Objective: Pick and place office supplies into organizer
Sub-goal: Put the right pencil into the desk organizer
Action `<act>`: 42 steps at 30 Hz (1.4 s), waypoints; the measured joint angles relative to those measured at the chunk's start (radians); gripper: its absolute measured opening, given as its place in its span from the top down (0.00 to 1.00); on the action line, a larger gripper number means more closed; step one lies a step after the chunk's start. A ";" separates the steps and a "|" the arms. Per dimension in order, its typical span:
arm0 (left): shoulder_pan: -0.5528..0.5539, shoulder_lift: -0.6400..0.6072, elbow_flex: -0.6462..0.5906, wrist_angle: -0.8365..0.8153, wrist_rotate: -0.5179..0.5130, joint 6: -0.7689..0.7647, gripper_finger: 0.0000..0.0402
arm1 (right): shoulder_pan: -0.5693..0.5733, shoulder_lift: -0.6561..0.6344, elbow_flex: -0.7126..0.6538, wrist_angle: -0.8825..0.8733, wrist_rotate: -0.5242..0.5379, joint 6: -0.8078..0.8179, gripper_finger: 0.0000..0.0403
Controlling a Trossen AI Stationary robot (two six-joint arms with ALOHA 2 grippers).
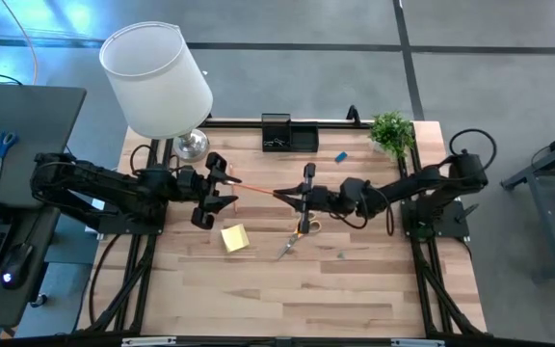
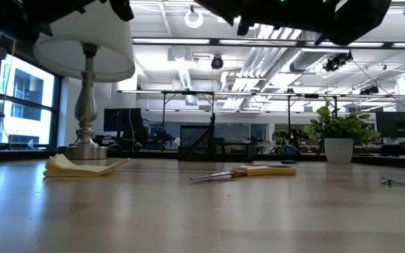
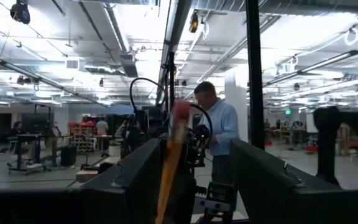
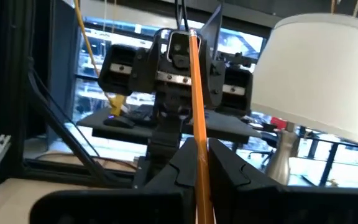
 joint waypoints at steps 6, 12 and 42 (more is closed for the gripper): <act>0.000 0.043 0.000 0.000 -0.057 0.031 0.54 | -0.033 0.048 0.000 0.042 -0.020 0.038 0.99; 0.000 0.086 0.000 0.017 -0.109 0.040 0.61 | -0.039 0.055 0.000 0.047 -0.019 0.045 0.99; 0.001 0.084 0.000 -0.007 -0.104 0.052 0.99 | -0.038 0.055 0.000 -0.005 -0.009 0.078 0.92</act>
